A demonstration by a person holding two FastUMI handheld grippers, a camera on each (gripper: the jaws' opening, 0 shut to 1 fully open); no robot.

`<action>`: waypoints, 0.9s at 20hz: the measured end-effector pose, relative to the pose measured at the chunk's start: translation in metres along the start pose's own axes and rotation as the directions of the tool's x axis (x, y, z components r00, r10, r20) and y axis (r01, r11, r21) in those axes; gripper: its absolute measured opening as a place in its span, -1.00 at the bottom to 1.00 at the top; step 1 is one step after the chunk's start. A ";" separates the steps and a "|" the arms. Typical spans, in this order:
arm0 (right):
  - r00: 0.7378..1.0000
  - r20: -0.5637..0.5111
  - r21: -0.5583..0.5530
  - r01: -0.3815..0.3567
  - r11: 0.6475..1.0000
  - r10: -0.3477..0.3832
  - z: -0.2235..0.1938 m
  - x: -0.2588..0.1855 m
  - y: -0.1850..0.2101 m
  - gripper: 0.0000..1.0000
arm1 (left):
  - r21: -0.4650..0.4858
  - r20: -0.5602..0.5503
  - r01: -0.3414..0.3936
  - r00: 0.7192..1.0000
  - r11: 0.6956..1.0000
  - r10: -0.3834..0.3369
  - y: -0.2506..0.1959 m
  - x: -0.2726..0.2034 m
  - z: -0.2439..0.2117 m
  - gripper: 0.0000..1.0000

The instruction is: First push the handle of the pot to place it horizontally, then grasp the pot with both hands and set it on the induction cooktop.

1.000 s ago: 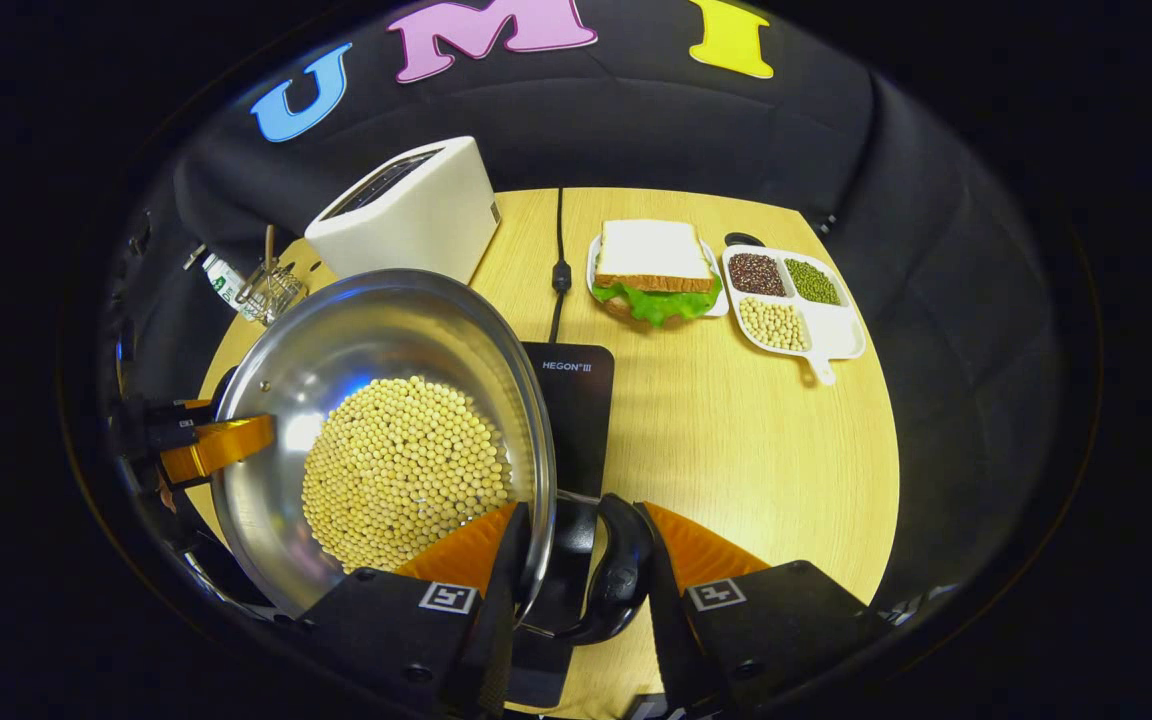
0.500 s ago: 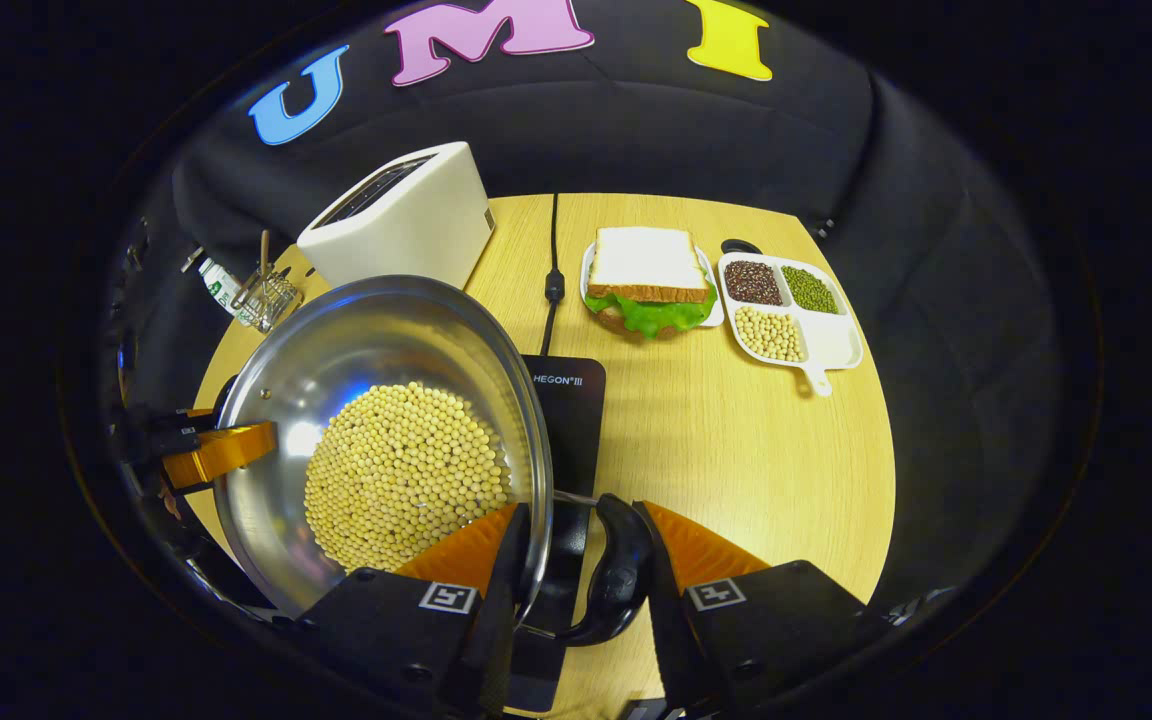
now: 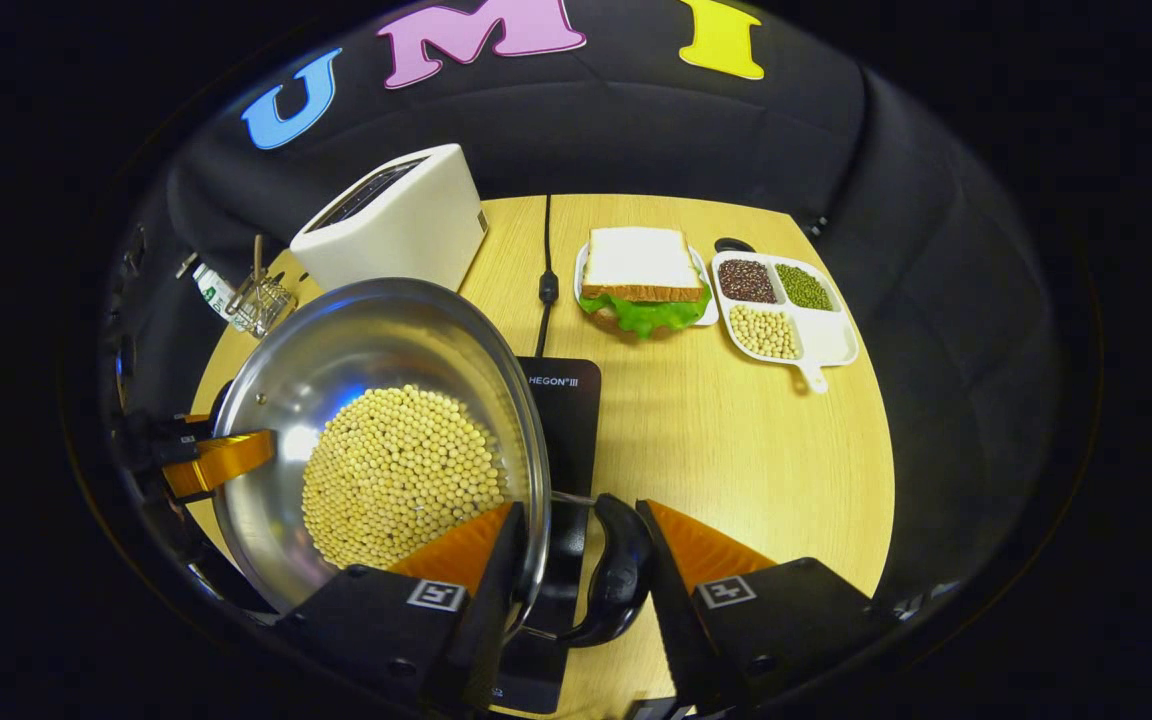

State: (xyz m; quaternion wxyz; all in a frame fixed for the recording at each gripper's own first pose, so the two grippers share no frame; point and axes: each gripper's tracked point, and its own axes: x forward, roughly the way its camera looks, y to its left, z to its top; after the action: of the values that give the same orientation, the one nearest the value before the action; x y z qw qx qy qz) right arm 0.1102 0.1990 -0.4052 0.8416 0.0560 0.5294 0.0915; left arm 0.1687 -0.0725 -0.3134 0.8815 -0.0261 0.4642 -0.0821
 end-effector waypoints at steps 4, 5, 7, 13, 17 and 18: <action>1.000 0.020 0.001 0.013 1.000 -0.013 0.003 0.002 -0.002 0.99 | -0.001 0.017 0.010 1.000 1.000 -0.010 -0.004 -0.001 0.002 0.94; 1.000 0.023 0.005 0.015 1.000 -0.015 0.004 0.001 -0.002 0.99 | 0.003 0.017 0.005 1.000 1.000 -0.005 -0.004 -0.001 0.002 0.94; 0.999 0.034 0.010 0.018 1.000 -0.018 0.005 -0.001 -0.002 0.99 | 0.012 0.017 -0.014 1.000 1.000 0.014 0.000 -0.003 0.003 0.93; 0.988 0.150 0.043 0.018 0.999 -0.025 0.029 -0.029 -0.001 0.99 | 0.033 0.141 -0.037 0.989 0.999 0.032 -0.002 -0.034 0.029 0.92; 0.954 0.298 0.032 0.036 0.999 -0.044 0.059 -0.074 -0.004 0.99 | 0.012 0.307 -0.031 0.951 0.999 0.026 -0.014 -0.078 0.059 0.93; 0.941 0.335 0.029 0.036 0.999 -0.044 0.066 -0.087 -0.003 0.99 | 0.009 0.343 -0.032 0.939 0.999 0.027 -0.015 -0.090 0.065 0.93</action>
State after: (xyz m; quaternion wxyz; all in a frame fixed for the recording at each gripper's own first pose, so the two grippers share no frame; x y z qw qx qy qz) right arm 0.1335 0.1775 -0.3007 0.9204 0.0695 0.3805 0.0574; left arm 0.1704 -0.0738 -0.2014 0.9501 -0.0265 0.3036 -0.0663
